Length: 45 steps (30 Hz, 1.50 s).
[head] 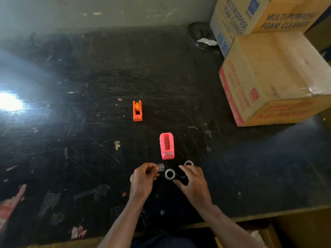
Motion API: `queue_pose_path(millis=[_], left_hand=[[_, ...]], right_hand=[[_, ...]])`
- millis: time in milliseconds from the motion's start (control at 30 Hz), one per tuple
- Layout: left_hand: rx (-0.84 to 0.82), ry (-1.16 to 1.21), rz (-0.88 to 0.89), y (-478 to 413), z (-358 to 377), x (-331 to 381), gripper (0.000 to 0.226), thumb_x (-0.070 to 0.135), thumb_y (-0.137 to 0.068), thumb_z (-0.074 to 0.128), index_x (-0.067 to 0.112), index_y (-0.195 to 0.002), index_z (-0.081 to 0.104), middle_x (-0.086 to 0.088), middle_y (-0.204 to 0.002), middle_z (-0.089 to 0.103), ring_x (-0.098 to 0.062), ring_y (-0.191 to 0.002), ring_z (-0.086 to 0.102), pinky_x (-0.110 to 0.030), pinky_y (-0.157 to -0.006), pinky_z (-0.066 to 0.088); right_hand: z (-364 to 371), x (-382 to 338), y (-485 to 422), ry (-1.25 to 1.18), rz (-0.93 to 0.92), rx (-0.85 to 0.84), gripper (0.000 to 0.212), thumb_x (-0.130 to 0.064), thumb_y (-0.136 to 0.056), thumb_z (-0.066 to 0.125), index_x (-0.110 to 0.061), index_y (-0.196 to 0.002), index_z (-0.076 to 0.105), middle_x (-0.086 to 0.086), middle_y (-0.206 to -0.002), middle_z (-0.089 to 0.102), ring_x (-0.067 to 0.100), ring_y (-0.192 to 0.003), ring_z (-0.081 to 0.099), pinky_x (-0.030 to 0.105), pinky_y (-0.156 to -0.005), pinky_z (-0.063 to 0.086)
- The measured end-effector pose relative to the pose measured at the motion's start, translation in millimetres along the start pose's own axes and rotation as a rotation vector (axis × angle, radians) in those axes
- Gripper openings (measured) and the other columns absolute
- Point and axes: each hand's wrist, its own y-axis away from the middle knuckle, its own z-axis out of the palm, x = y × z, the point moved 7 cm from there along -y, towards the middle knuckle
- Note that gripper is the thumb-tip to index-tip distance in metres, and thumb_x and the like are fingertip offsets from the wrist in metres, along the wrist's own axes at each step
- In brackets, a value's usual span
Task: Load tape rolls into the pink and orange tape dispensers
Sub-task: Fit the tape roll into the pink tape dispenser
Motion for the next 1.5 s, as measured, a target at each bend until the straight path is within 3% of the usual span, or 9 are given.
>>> queue_pose_path(millis=[100, 200, 433, 667, 833, 1100, 1500], left_hand=[[-0.012, -0.029, 0.003, 2.5, 3.3, -0.4, 0.012, 0.017, -0.099, 0.063, 0.025, -0.097, 0.071, 0.004, -0.092, 0.074, -0.005, -0.082, 0.073, -0.021, -0.068, 0.058], [-0.014, -0.049, 0.003, 4.4, 4.4, 1.8, 0.012, 0.017, -0.099, 0.063, 0.026, -0.096, 0.07, 0.005, -0.092, 0.074, -0.003, -0.08, 0.072, -0.02, -0.067, 0.058], [-0.019, -0.115, 0.053, 8.3, 6.8, 13.6, 0.02, 0.018, -0.099, 0.063, 0.034, -0.088, 0.066, 0.008, -0.085, 0.072, -0.005, -0.078, 0.071, -0.015, -0.064, 0.055], [-0.107, -0.164, 0.116, 4.9, 16.5, 22.2, 0.012, 0.017, -0.1, 0.061, 0.024, -0.1, 0.071, 0.007, -0.09, 0.073, 0.003, -0.081, 0.069, -0.024, -0.076, 0.061], [-0.134, -0.149, 0.169, 2.2, 16.3, 36.4, 0.016, 0.014, -0.1, 0.06, 0.025, -0.099, 0.071, 0.008, -0.091, 0.073, 0.004, -0.083, 0.069, -0.026, -0.079, 0.061], [-0.161, -0.21, 0.239, -5.5, 14.6, 45.0, 0.014, 0.015, -0.1, 0.059, 0.023, -0.104, 0.07, 0.009, -0.095, 0.071, 0.005, -0.087, 0.068, -0.023, -0.08, 0.06], [-0.184, -0.298, 0.343, -9.4, 16.4, 57.6, 0.018, 0.008, -0.1, 0.056, 0.02, -0.108, 0.067, 0.008, -0.103, 0.07, 0.0, -0.092, 0.069, -0.029, -0.084, 0.061]], right_hand=[[13.1, -11.2, -6.0, 0.035, -0.036, -0.111, 0.066, -0.045, -0.088, 0.074, -0.018, -0.145, 0.054, -0.001, -0.138, 0.056, 0.016, -0.13, 0.048, 0.026, -0.11, 0.036], [18.8, -16.7, -10.5, 0.067, -0.054, -0.141, 0.064, -0.049, -0.091, 0.069, -0.018, -0.145, 0.054, -0.001, -0.136, 0.057, 0.016, -0.127, 0.049, 0.028, -0.109, 0.038], [13.2, -22.2, -14.9, 0.015, -0.038, -0.096, 0.048, -0.038, -0.089, 0.073, -0.02, -0.132, 0.064, -0.003, -0.126, 0.063, 0.016, -0.119, 0.055, 0.021, -0.098, 0.037], [-12.4, -33.3, -23.7, -0.058, -0.099, -0.024, 0.045, -0.037, -0.083, 0.079, -0.021, -0.124, 0.066, -0.005, -0.122, 0.069, 0.006, -0.113, 0.058, 0.02, -0.096, 0.046], [-23.8, -36.9, -30.5, -0.072, -0.147, -0.043, 0.046, -0.037, -0.084, 0.079, -0.023, -0.126, 0.065, -0.007, -0.122, 0.068, -0.002, -0.108, 0.052, 0.005, -0.085, 0.036], [-35.7, -47.9, -38.9, -0.048, -0.238, -0.03, 0.048, -0.032, -0.082, 0.081, -0.02, -0.126, 0.065, -0.004, -0.123, 0.067, 0.002, -0.113, 0.053, 0.007, -0.09, 0.037], [-43.4, -58.0, -49.7, -0.042, -0.32, -0.072, 0.042, -0.025, -0.082, 0.081, -0.022, -0.122, 0.067, -0.005, -0.12, 0.068, -0.007, -0.105, 0.043, 0.005, -0.084, 0.036]])
